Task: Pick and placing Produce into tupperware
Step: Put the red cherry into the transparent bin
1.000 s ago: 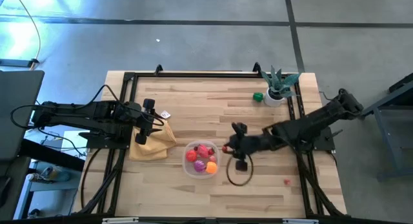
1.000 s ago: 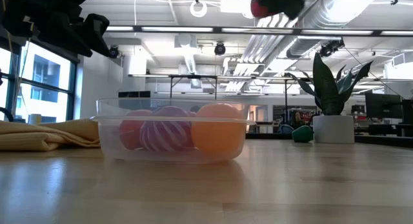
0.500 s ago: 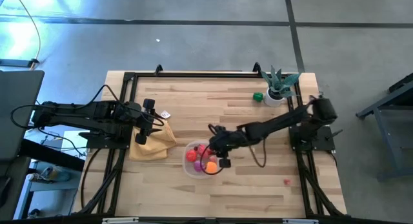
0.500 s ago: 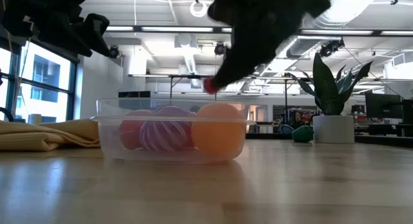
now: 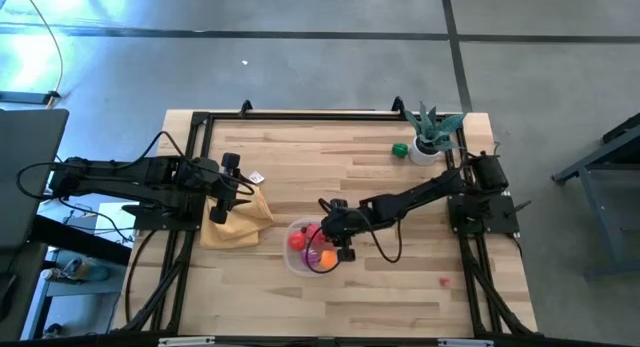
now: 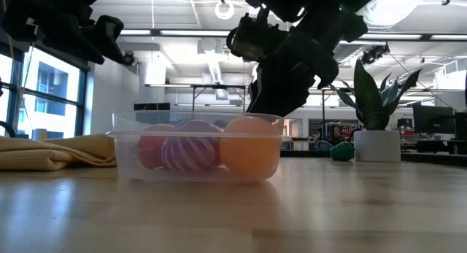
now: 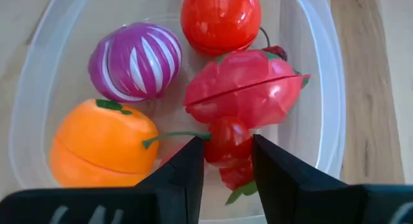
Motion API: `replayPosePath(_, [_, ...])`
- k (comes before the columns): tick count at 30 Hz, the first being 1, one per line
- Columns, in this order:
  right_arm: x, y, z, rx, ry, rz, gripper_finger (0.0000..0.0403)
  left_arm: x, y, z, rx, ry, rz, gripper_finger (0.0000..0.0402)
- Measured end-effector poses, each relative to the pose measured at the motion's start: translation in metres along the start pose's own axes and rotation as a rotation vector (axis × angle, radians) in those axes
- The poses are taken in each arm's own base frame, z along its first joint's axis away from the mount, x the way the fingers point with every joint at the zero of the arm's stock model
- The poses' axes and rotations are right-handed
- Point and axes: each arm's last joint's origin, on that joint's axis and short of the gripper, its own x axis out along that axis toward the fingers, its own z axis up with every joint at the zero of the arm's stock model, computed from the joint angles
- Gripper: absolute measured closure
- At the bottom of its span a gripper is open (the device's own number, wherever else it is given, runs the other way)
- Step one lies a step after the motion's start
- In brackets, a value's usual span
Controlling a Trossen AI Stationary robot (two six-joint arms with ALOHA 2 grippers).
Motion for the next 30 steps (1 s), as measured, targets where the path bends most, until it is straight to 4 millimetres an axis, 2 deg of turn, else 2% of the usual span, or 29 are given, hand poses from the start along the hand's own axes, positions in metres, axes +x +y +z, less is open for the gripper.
replayPosePath(9, [0.0,0.0,0.0,0.001,0.0,-0.003,0.0269,0.0,0.0,0.0,0.0,0.0,0.0,0.0181])
replayPosePath(30, [0.0,0.0005,0.0016,0.019,-0.017,0.007,0.024,0.0,0.0,0.0,0.0,0.0,0.0,0.0181])
